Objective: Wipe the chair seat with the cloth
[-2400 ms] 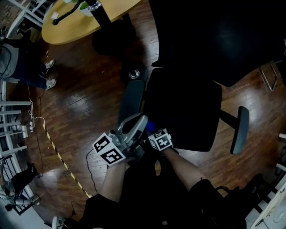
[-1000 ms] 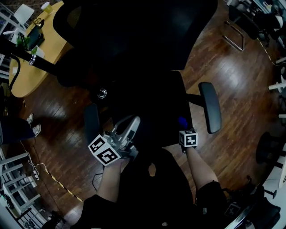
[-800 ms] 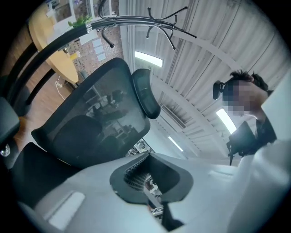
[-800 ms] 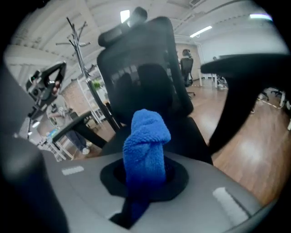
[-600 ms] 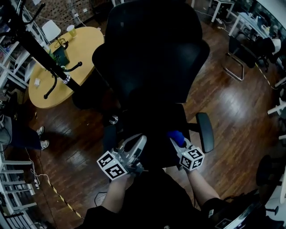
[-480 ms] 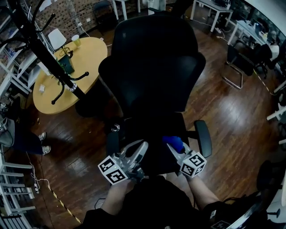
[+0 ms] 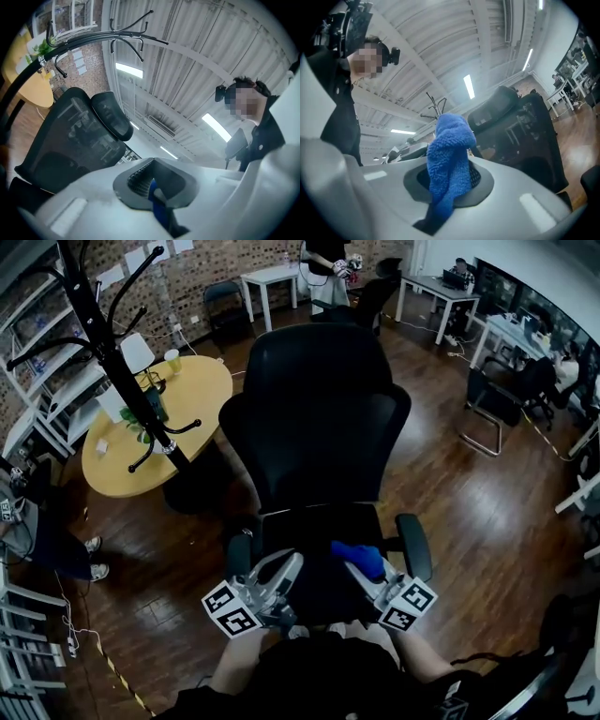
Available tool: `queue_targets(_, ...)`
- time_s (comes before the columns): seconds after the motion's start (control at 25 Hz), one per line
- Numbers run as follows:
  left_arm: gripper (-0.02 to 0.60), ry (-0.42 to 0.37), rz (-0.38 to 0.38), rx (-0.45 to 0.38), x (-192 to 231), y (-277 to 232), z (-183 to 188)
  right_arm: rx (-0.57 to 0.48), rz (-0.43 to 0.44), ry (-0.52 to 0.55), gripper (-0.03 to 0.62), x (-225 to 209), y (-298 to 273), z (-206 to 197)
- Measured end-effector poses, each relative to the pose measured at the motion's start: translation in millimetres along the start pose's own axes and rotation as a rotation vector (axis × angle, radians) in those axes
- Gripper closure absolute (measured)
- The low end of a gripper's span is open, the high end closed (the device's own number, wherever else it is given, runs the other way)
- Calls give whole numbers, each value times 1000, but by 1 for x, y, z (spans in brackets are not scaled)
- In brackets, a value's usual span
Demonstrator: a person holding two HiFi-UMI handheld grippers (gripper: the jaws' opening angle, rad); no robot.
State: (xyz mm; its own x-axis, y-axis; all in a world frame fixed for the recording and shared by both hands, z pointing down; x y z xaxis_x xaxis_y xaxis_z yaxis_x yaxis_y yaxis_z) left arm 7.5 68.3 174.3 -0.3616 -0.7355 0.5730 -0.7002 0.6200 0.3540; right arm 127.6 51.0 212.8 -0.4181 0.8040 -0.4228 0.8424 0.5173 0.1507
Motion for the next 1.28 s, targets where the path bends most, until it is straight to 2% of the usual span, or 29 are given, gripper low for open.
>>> queue_targets(0.2,589,-75,46,-12,-24,8,-2,-19,24,-29,557,4,22,2)
queue_targets(0.4,589,-65,84,-26,-31,39,-7,-40,18,-20,557,12,27,-1)
queue_targets(0.48,589,-61,70,-31,-39,48,-8,-44,7,-9,557,25,37,-3)
queue_targets(0.68,589,-92,-29,-27,-76,61,-10,-58,-49,26,557,64,66,-13)
queue_targets(0.84,589,-83,-52,-14,-101,103,-17,-57,-94,32,557,109,82,-34)
queue_targets(1.04,589,-33,13,-16,-109,163,-30,-69,-133,11,557,144,105,-52)
queue_targets(1.28,589,-57,56,-16,-120,184,-37,-93,-125,8,557,155,118,-51)
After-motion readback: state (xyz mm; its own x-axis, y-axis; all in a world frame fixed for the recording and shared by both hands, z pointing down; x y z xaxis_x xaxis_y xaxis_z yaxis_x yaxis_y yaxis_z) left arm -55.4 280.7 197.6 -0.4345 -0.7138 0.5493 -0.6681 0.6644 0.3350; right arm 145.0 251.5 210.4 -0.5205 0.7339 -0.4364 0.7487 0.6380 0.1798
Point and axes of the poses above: the fingertips, and each gripper's own axes: y backward along the fingers, x to its left, z out of its top, the point moved 2 cm from there along y, backward along the fingers, and after that the axes turned 3 degrees about -z, right-handed, at the moved point
